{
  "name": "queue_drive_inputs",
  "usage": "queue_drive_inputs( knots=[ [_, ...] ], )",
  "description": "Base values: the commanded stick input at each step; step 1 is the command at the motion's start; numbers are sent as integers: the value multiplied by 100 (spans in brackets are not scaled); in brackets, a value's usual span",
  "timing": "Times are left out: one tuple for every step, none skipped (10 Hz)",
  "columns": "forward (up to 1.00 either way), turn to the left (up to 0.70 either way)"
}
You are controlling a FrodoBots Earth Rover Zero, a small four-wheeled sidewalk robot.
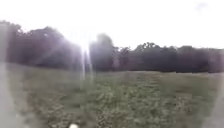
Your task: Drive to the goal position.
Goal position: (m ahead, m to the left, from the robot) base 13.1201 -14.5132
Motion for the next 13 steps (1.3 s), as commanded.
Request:
queue_drive_inputs(
  knots=[
    [85,-3],
    [85,-24],
    [85,-33],
    [85,-34],
    [85,-34],
    [85,-34],
    [85,-34],
    [85,-34],
    [85,-34],
    [85,-34],
    [85,-34],
    [85,-30],
    [85,-19]
  ],
)
